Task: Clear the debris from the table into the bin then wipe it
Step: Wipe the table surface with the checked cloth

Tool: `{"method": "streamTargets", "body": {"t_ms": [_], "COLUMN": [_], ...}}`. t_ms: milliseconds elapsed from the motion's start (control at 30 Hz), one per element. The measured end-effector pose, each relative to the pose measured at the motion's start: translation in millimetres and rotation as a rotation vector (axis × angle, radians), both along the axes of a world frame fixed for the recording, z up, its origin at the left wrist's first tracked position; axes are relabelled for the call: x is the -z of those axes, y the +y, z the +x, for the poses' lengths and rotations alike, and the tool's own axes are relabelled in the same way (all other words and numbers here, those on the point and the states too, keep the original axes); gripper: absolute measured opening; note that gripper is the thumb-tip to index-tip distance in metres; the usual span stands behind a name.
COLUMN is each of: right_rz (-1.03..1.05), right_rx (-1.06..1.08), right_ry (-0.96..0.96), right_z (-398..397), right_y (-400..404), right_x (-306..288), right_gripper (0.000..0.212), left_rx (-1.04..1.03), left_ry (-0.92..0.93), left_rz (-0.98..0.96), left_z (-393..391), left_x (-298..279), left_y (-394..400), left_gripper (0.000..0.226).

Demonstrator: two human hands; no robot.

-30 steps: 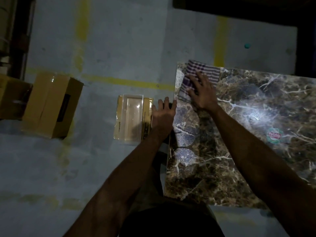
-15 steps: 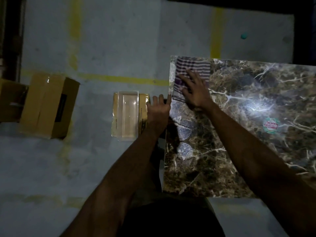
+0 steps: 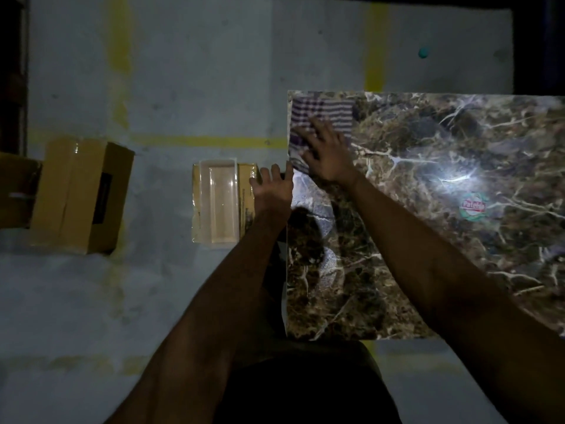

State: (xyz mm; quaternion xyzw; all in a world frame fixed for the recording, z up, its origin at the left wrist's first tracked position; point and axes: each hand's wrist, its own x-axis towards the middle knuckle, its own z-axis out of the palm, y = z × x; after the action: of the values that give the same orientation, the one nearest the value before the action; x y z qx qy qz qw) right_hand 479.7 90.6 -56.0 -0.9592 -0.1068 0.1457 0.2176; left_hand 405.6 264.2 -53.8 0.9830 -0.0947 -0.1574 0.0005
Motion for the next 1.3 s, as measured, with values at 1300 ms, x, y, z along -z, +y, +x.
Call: {"method": "streamTargets", "body": {"t_ms": [1300], "right_rz": [-0.053], "right_rx": [0.048], "right_ry": [0.005], "right_z": [-57.0], "right_y": [-110.8], "right_x": [-8.5], "right_gripper": [0.058], "left_rx": [-0.09], "left_ry": [0.15], "left_rz": [0.073], "left_z": [8.2], "left_x": [-13.1], "left_y": [-73.7], "left_gripper": [0.055]}}
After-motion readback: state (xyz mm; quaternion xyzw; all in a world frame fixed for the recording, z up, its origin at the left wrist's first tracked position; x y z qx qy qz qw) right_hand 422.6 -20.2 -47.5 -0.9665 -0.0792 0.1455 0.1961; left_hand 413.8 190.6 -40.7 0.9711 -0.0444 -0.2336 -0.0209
